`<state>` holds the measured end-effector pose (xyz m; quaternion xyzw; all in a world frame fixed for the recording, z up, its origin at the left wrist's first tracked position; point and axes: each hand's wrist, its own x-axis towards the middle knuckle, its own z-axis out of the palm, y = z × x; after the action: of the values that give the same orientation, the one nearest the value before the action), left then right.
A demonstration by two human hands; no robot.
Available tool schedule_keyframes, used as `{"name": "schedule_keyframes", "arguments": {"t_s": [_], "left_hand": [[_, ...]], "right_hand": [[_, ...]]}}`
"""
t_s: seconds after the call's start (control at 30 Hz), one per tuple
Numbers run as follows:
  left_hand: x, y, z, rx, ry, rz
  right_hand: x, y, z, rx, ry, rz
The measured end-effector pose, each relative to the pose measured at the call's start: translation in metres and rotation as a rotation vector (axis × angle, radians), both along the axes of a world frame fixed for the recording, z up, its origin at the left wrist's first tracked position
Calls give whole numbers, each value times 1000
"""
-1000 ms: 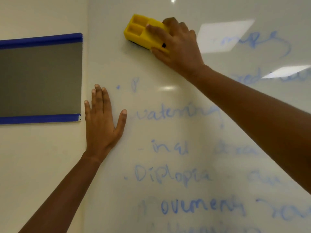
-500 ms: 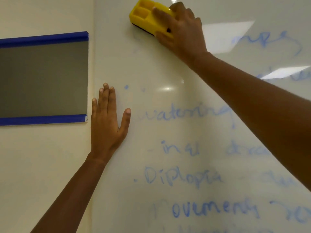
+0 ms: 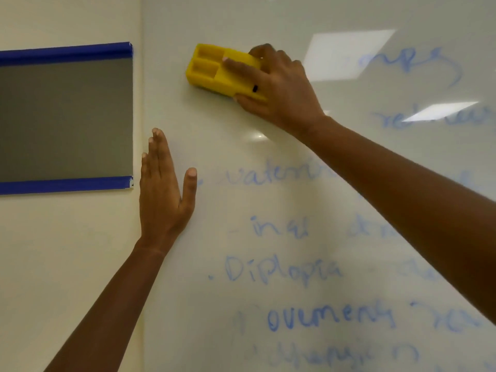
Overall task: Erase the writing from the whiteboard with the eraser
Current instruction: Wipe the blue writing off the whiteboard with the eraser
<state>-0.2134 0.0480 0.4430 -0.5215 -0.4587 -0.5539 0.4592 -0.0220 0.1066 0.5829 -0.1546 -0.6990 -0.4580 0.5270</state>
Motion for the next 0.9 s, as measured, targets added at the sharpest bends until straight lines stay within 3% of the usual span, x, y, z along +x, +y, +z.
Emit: {"name": "schedule_keyframes", "arguments": {"t_s": [0.1, 0.3, 0.37, 0.43, 0.57, 0.63, 0.73, 0.9], "left_hand": [[0, -1, -1, 21, -25, -147], [-2, -4, -4, 69, -43, -416], [-2, -4, -4, 58, -52, -394], [-2, -2, -4, 54, -61, -372], [2, -1, -3, 66, -108, -364], [3, 0, -3, 58, -88, -303], [4, 0, -6, 22, -25, -212], [4, -3, -6, -59, 54, 9]], "right_hand": [[-10, -3, -19, -22, 42, -13], [4, -9, -90, 71, -391, 118], [19, -7, -87, 118, -546, 78], [32, -3, -71, 151, -551, 26], [33, -2, -43, -31, -88, 47], [23, -4, -50, -100, 30, 56], [9, -6, -94, -21, -75, 130], [39, 0, -129, 106, -476, 85]]}}
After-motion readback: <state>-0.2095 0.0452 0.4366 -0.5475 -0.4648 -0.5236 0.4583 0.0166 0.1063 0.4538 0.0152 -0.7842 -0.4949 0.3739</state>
